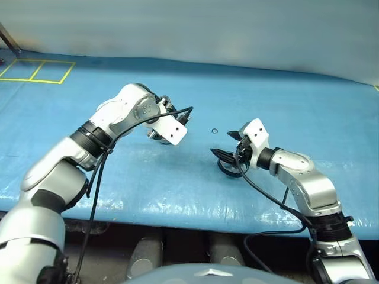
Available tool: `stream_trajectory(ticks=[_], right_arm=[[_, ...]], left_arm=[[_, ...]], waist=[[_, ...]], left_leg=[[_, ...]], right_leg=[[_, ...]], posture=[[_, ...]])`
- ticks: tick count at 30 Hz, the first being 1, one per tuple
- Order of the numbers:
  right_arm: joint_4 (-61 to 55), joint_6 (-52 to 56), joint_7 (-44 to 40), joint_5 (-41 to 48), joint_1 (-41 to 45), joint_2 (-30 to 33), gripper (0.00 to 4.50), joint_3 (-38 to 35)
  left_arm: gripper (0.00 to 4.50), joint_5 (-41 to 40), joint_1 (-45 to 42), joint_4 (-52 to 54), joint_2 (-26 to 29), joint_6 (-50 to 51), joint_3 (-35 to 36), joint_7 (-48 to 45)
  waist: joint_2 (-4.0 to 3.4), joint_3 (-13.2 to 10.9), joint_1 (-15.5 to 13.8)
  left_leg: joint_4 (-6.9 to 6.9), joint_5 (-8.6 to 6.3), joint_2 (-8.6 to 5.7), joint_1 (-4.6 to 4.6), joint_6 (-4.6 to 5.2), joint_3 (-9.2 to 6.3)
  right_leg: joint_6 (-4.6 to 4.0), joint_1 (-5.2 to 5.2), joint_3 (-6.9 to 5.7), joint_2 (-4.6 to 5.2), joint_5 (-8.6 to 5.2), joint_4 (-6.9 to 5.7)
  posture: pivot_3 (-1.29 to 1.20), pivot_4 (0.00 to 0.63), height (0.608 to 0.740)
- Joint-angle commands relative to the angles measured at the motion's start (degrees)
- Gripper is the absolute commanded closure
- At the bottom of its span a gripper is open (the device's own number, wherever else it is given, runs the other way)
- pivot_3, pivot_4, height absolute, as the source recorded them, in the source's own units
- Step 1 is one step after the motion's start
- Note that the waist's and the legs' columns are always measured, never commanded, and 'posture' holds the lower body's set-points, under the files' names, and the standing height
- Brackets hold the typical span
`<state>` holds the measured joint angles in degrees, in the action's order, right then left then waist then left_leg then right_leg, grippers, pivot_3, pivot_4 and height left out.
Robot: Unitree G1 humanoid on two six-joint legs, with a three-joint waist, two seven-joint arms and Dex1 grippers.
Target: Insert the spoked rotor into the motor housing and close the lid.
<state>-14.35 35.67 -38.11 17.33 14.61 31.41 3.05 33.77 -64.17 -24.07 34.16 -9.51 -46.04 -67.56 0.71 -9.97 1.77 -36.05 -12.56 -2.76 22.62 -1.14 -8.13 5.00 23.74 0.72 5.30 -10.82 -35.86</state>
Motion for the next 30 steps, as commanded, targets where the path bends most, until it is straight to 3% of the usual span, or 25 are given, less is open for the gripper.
stream_trajectory(ticks=[1,30], right_arm=[[-2.72,0.38,-0.35,0.96,0.76,0.86,0.01,-1.54],[-4.24,1.28,1.12,0.61,0.2,0.73,0.01,-1.69]], left_arm=[[0.0,3.21,-1.88,-2.43,-1.04,-3.16,-0.07,-0.18],[0.0,9.25,0.19,-16.13,-6.55,-6.86,0.31,2.21]], waist=[[0.02,-0.01,0.14],[0.04,-0.02,0.32]], left_leg=[[0.0,0.0,0.0,0.0,0.0,0.0],[-0.29,0.0,-0.03,0.01,0.03,-0.01]], right_leg=[[0.0,0.01,0.0,0.0,0.0,-0.01],[0.11,-0.07,0.01,0.0,0.07,-0.11]], posture=[[0.0,0.15,0.74],[0.0,0.15,0.74]])
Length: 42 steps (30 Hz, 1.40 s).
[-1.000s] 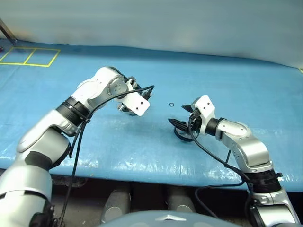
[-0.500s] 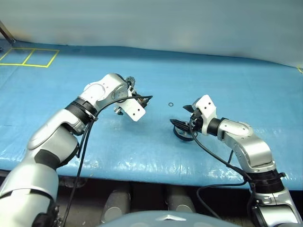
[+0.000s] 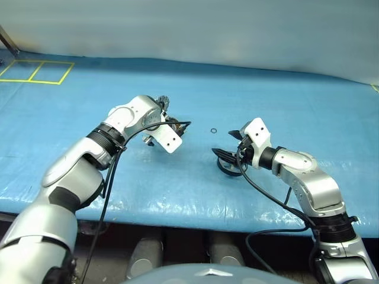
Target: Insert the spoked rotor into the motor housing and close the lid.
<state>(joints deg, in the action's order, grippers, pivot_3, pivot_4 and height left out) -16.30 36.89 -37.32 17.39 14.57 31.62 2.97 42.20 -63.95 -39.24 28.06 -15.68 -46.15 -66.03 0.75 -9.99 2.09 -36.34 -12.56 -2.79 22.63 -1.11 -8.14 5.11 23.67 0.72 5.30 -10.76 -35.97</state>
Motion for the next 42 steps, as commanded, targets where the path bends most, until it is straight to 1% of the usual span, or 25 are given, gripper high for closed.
stream_trajectory(ticks=[1,6,8,9,10,11,12,14,16,19,22,24,28,34,36,38,42], right_arm=[[-2.3,0.06,0.39,0.55,0.22,0.52,0.01,-1.63],[-2.52,0.19,0.84,0.65,0.13,0.29,0.01,-1.68],[-2.61,0.17,1.04,0.65,0.08,0.18,0.0,-1.7],[-2.65,0.17,1.17,0.65,0.06,0.12,0.0,-1.68],[-2.66,0.14,1.33,0.68,0.04,0.05,0.0,-1.69],[-2.65,0.1,1.48,0.69,0.04,0.0,0.0,-1.7],[-2.67,0.06,1.63,0.71,0.03,-0.09,0.0,-1.72],[-2.76,0.01,1.9,0.74,-0.01,-0.25,0.0,-1.75],[-2.88,-0.01,2.13,0.79,-0.06,-0.37,0.0,-1.81],[-2.99,-0.14,2.53,0.92,-0.35,-0.47,0.0,-2.08],[-2.93,-0.39,3.16,0.91,-0.79,-0.67,0.0,-2.51],[-3.0,-0.53,3.42,0.96,-1.14,-0.9,0.0,-2.74],[-3.26,-0.93,4.03,1.05,-2.21,-1.39,0.0,-3.27],[-3.66,-1.33,5.06,1.19,-3.62,-2.05,0.0,-4.31],[-3.75,-1.47,5.44,1.23,-4.04,-2.34,0.0,-4.54],[-3.84,-1.74,5.77,1.21,-4.74,-2.82,0.0,-4.56],[-4.34,-1.91,6.15,1.12,-5.61,-3.24,0.0,-4.85]], left_arm=[[0.0,0.97,0.0,-1.31,-0.57,-0.85,0.39,0.69],[0.0,1.01,0.46,-2.79,-1.24,-1.52,0.27,0.51],[0.43,0.76,0.32,-3.58,-1.55,-1.94,0.47,0.7],[0.56,0.67,0.26,-3.97,-1.61,-2.11,0.55,0.44],[0.94,0.63,0.21,-4.49,-1.68,-2.27,0.63,0.16],[1.2,0.72,0.18,-4.98,-1.78,-2.25,0.75,0.15],[1.59,0.86,0.18,-5.45,-1.87,-2.23,0.86,0.3],[2.2,0.97,0.24,-5.97,-2.0,-1.87,1.22,0.5],[2.2,0.36,0.23,-5.96,-1.44,-2.92,1.48,-1.06],[2.4,-1.15,0.76,-4.86,-0.68,-4.93,2.43,-2.07],[2.4,-3.2,1.69,-2.86,0.12,-7.21,3.71,-3.05],[2.4,-3.92,2.17,-1.02,1.55,-10.46,3.59,-3.86],[2.4,-7.06,4.1,4.74,3.92,-15.02,4.89,-5.27],[2.4,-9.1,7.69,14.02,8.31,-23.36,5.15,-5.4],[2.4,-8.25,8.08,15.47,8.97,-25.8,5.19,-3.8],[2.4,-5.51,7.5,15.45,9.23,-30.04,4.68,-0.47],[2.4,-2.67,6.72,14.38,8.46,-35.18,4.22,4.0]], waist=[[0.0,0.0,0.0],[-0.02,0.01,0.0],[-0.04,0.02,0.01],[-0.03,0.02,0.0],[-0.03,0.02,-0.01],[-0.03,0.02,0.0],[-0.03,0.02,0.01],[-0.05,0.03,0.07],[-0.06,0.04,0.1],[-0.06,0.04,0.24],[-0.06,0.04,0.23],[-0.06,0.04,0.15],[-0.07,0.04,0.07],[-0.06,0.04,-0.03],[-0.07,0.04,-0.06],[-0.06,0.04,-0.14],[-0.06,0.04,-0.22]], left_leg=[[-0.03,0.0,0.0,0.0,0.01,0.0],[-0.24,-0.04,-0.01,0.0,0.07,0.0],[-0.35,-0.06,-0.02,0.0,0.1,0.0],[-0.39,-0.07,-0.02,-0.01,0.12,0.0],[-0.46,-0.08,-0.03,0.0,0.14,0.0],[-0.52,-0.09,-0.03,0.0,0.15,0.0],[-0.58,-0.1,-0.05,0.01,0.17,0.01],[-0.63,-0.11,-0.06,0.0,0.19,0.03],[-0.65,-0.11,-0.06,-0.01,0.19,0.04],[-0.67,-0.11,-0.05,-0.02,0.19,0.05],[-0.66,-0.11,-0.06,-0.01,0.19,0.06],[-0.66,-0.12,-0.06,0.01,0.2,0.06],[-0.65,-0.13,-0.06,0.02,0.22,0.08],[-0.68,-0.13,-0.08,0.04,0.22,0.08],[-0.67,-0.14,-0.08,0.05,0.23,0.08],[-0.7,-0.13,-0.1,0.05,0.23,0.09],[-0.74,-0.13,-0.11,0.05,0.23,0.09]], right_leg=[[0.01,-0.01,0.0,0.0,0.0,0.0],[0.07,-0.11,0.01,0.0,0.04,-0.05],[0.11,-0.15,0.01,0.0,0.07,-0.06],[0.12,-0.17,0.01,0.0,0.07,-0.06],[0.13,-0.19,0.02,0.0,0.08,-0.08],[0.15,-0.21,0.01,0.0,0.09,-0.09],[0.18,-0.23,0.03,0.01,0.1,-0.09],[0.21,-0.25,0.07,0.02,0.13,-0.09],[0.23,-0.25,0.09,0.01,0.14,-0.11],[0.22,-0.23,0.1,0.01,0.14,-0.14],[0.22,-0.21,0.12,0.01,0.14,-0.14],[0.22,-0.21,0.13,0.01,0.14,-0.13],[0.21,-0.19,0.16,0.02,0.14,-0.12],[0.21,-0.18,0.18,0.03,0.15,-0.12],[0.2,-0.17,0.19,0.03,0.15,-0.12],[0.2,-0.17,0.2,0.04,0.15,-0.13],[0.24,-0.19,0.21,0.04,0.18,-0.13]], posture=[[0.0,0.15,0.74],[0.0,0.15,0.74],[0.0,0.15,0.74],[0.0,0.15,0.74],[0.0,0.15,0.74],[0.0,0.15,0.74],[0.0,0.15,0.74],[0.0,0.15,0.74],[0.0,0.15,0.74],[0.0,0.15,0.74],[0.0,0.15,0.74],[0.0,0.15,0.74],[0.0,0.15,0.74],[0.0,0.15,0.74],[0.0,0.15,0.74],[0.0,0.15,0.74],[0.0,0.15,0.74]])
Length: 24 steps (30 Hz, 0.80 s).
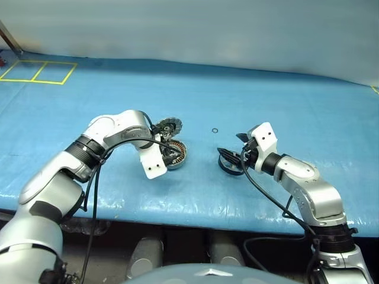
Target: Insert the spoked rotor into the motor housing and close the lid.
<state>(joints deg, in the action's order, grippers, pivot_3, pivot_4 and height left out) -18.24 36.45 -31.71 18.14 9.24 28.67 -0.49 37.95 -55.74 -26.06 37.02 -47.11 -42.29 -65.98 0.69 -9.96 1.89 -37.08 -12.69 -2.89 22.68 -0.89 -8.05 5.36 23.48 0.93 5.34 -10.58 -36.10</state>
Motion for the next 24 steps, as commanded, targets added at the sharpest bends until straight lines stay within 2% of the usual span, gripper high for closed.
stream_trajectory(ticks=[1,9,20,22,24], right_arm=[[-2.5,-1.5,0.66,0.4,-0.46,-0.33,0.0,-1.49],[-3.25,-1.97,1.52,0.45,-1.86,-0.7,0.0,-1.49],[-3.01,-2.84,2.44,0.27,-2.72,-1.44,0.0,-1.78],[-2.8,-2.97,2.5,0.23,-2.46,-1.69,0.0,-1.6],[-2.63,-3.03,2.47,0.15,-2.24,-1.86,0.0,-1.48]], left_arm=[[2.4,2.18,-1.78,0.91,-0.87,-4.62,0.29,4.9],[2.4,5.06,-3.48,-2.01,-3.23,-9.93,-0.73,10.36],[2.4,6.1,-4.51,-4.01,-2.22,-14.32,-1.8,11.3],[1.69,5.13,-4.34,-4.31,-2.27,-14.64,-1.69,11.08],[1.2,5.27,-3.89,-3.93,-2.29,-14.58,-0.93,12.53]], waist=[[0.0,0.0,-0.11],[0.0,0.0,-0.33],[0.0,0.0,0.04],[0.0,0.0,0.12],[0.0,0.0,0.15]], left_leg=[[0.0,0.0,-0.01,0.0,0.0,0.0],[0.0,0.0,-0.03,0.01,0.0,0.0],[0.0,0.0,-0.03,0.0,0.0,0.01],[0.0,0.0,-0.03,0.0,0.0,0.01],[0.0,0.0,-0.03,0.0,0.0,0.01]], right_leg=[[0.0,0.0,0.0,0.0,0.0,0.0],[0.01,0.0,0.01,0.01,0.01,0.0],[0.02,0.0,0.02,0.01,0.01,0.0],[0.02,0.0,0.02,0.01,0.01,0.0],[0.02,0.0,0.02,0.01,0.01,0.0]], posture=[[0.0,0.15,0.74],[0.0,0.15,0.74],[0.0,0.15,0.74],[0.0,0.15,0.74],[0.0,0.15,0.74]])
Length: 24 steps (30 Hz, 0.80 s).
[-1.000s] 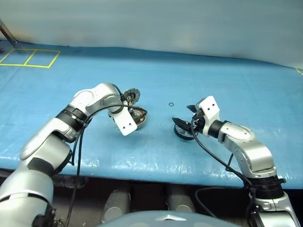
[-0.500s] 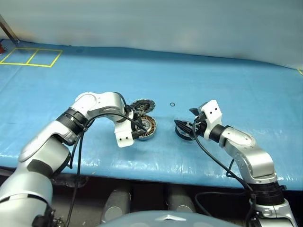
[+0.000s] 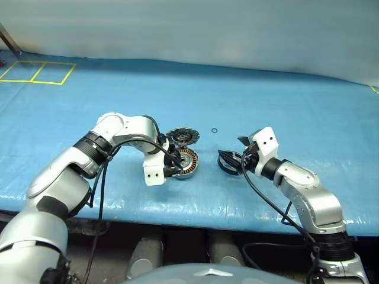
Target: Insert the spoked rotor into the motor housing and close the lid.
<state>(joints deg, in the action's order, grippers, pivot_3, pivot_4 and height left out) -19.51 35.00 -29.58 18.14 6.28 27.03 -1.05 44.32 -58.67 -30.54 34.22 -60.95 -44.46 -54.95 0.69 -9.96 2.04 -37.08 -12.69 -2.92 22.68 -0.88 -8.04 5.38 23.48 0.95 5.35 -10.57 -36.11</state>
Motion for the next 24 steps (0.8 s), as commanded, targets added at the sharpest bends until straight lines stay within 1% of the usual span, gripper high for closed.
stream_trajectory(ticks=[1,2,7,11,14,15,18,20,24], right_arm=[[-1.29,-1.62,0.28,0.13,0.8,-0.28,0.0,-0.89],[-1.2,-1.66,0.22,0.09,0.9,-0.32,0.0,-0.87],[-0.29,-2.07,-0.14,0.04,1.59,-0.4,0.0,-0.69],[0.93,-2.46,-0.74,0.12,2.59,-0.56,0.0,-0.07],[2.66,-2.84,-1.21,-0.02,4.25,-0.83,0.0,0.51],[3.57,-2.97,-1.42,-0.04,5.18,-1.01,0.0,0.75],[6.09,-3.44,-1.8,-0.61,7.38,-1.3,0.0,1.71],[7.65,-3.76,-2.01,-1.14,8.67,-1.47,0.0,2.49],[9.38,-4.33,-3.2,-1.96,10.37,-1.67,0.0,4.36]], left_arm=[[0.8,-0.99,-0.78,0.72,0.46,-0.79,1.58,2.33],[0.51,-1.35,-0.72,0.71,0.51,-0.72,1.69,2.38],[0.51,-6.51,-0.17,1.58,2.65,-2.11,1.4,0.0],[0.51,-12.14,1.47,4.7,5.78,-1.37,1.02,-3.81],[0.51,-18.21,4.09,9.08,9.33,1.28,1.06,-8.22],[0.51,-23.05,6.48,12.49,11.08,5.76,1.5,-11.31],[0.51,-33.2,12.22,20.98,14.97,16.93,3.45,-17.37],[0.51,-40.58,16.3,27.25,16.89,28.9,6.0,-20.48],[0.51,-53.72,22.29,37.45,18.12,52.37,13.21,-21.01]], waist=[[0.0,0.0,0.0],[0.0,0.0,-0.01],[0.0,0.0,0.09],[-0.01,0.0,0.17],[-0.01,0.01,0.21],[-0.03,0.01,0.41],[-0.03,0.02,0.68],[-0.03,0.02,0.76],[-0.02,0.01,0.63]], left_leg=[[0.0,0.0,0.0,0.0,0.0,0.0],[0.0,0.0,0.0,0.0,0.0,0.0],[-0.01,0.0,0.0,-0.01,0.0,0.0],[0.0,0.0,0.01,-0.02,0.0,0.0],[-0.01,0.0,0.01,-0.01,0.0,0.01],[-0.01,0.0,0.0,-0.02,0.0,0.02],[0.02,0.0,0.02,-0.03,0.01,0.05],[0.01,0.0,0.03,-0.03,0.01,0.05],[-0.06,0.0,0.03,-0.03,0.01,0.02]], right_leg=[[0.0,0.0,0.0,0.0,0.0,0.0],[0.0,0.0,0.0,0.0,0.0,0.0],[0.01,0.0,0.0,0.0,0.01,-0.01],[0.0,0.01,0.01,0.0,0.01,-0.02],[0.0,0.01,0.02,0.0,0.01,-0.02],[0.0,0.01,0.04,0.0,0.01,-0.02],[-0.02,0.05,0.09,-0.01,0.01,-0.05],[-0.04,0.06,0.09,-0.02,0.0,-0.09],[-0.07,0.07,0.07,-0.02,-0.03,-0.24]], posture=[[0.0,0.15,0.74],[0.0,0.15,0.74],[0.0,0.15,0.74],[0.0,0.15,0.74],[0.0,0.15,0.74],[0.0,0.15,0.74],[0.0,0.15,0.74],[0.0,0.15,0.74],[0.0,0.15,0.74]])
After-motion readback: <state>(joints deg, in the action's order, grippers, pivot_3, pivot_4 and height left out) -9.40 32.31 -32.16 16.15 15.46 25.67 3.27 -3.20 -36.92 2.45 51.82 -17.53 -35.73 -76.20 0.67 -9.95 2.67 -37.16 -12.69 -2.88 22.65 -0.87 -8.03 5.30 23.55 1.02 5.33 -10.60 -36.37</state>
